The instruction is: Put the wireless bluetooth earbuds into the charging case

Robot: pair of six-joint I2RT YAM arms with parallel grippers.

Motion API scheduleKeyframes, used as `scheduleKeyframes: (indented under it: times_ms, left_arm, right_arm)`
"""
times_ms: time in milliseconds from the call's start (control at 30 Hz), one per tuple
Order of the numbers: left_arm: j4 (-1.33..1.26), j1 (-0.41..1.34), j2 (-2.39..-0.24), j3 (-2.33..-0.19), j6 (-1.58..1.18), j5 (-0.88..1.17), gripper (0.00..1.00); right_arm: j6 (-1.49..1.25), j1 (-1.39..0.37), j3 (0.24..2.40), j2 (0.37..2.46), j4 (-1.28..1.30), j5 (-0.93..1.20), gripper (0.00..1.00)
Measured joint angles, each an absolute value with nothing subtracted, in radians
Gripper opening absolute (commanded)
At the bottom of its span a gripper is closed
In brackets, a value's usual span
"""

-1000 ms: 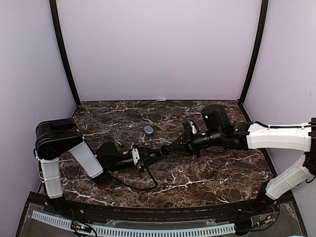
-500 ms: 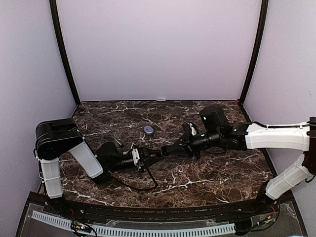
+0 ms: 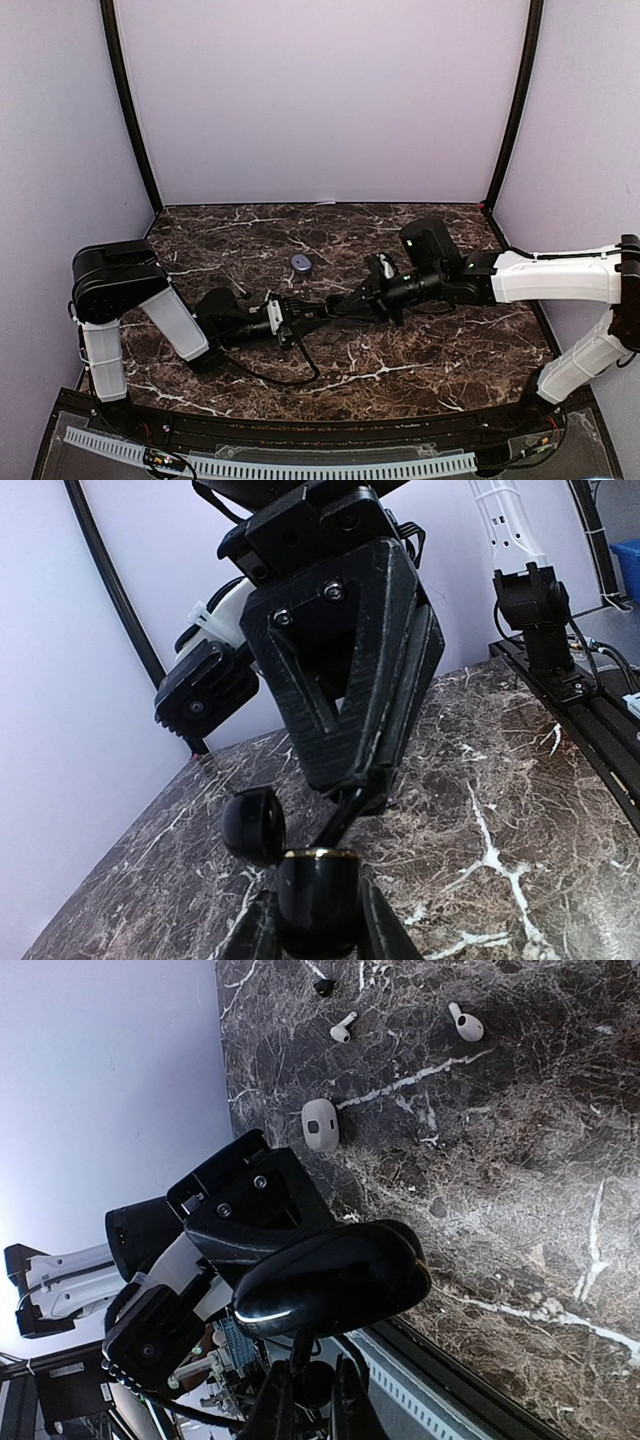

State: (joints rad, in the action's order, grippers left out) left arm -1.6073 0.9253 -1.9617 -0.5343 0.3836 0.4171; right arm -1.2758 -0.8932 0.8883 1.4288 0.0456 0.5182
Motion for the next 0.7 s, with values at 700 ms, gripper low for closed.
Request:
scheduleKeyframes:
  times_ms: [700]
  left_arm:
    - [-1.611,0.917,-1.972,-0.537,0.342,0.509,0.15]
  right_arm:
    - [-1.261,-0.899,0.911,1.431,0.083,0.551,0.00]
